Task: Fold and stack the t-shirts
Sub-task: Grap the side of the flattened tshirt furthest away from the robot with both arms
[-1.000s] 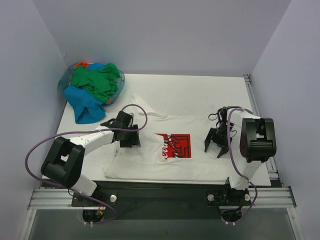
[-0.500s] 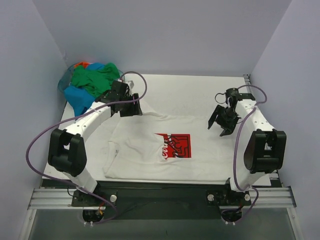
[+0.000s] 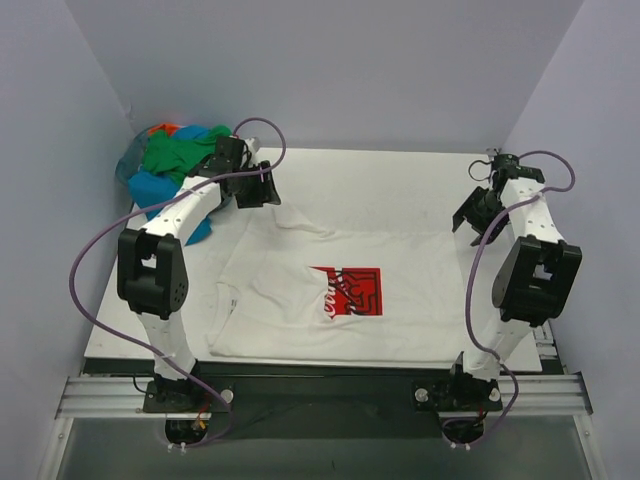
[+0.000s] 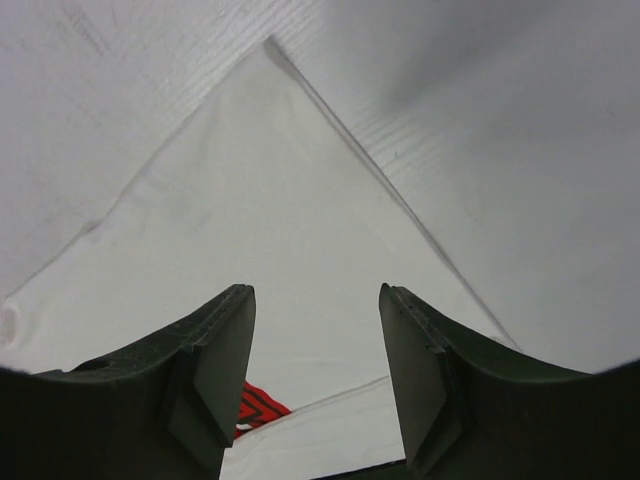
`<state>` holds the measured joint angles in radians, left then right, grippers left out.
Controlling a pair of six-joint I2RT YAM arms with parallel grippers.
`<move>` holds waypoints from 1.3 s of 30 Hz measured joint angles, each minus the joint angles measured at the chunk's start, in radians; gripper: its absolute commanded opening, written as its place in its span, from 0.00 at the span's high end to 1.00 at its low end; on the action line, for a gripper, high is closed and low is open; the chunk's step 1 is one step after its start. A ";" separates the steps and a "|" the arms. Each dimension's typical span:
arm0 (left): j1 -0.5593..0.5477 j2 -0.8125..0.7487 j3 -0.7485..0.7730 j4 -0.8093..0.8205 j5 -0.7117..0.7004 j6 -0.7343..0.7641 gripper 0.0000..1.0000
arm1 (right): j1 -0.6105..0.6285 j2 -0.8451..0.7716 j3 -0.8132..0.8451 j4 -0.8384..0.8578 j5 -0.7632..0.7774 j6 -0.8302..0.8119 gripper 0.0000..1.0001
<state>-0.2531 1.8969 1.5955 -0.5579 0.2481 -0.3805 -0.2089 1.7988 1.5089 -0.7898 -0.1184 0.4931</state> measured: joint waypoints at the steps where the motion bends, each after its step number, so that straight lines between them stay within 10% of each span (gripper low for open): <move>1: 0.000 0.007 0.012 -0.001 0.002 -0.001 0.35 | 0.000 0.029 0.019 0.003 0.003 -0.005 0.49; 28: 0.039 0.106 0.113 0.026 0.028 -0.072 0.35 | 0.000 0.417 0.220 0.100 -0.020 -0.069 0.60; 39: 0.031 0.194 0.122 0.056 0.006 -0.080 0.36 | -0.003 0.423 0.230 0.100 -0.017 -0.105 0.98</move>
<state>-0.2226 2.0907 1.7180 -0.5022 0.2543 -0.4606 -0.2123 2.2219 1.7386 -0.6895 -0.1352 0.3878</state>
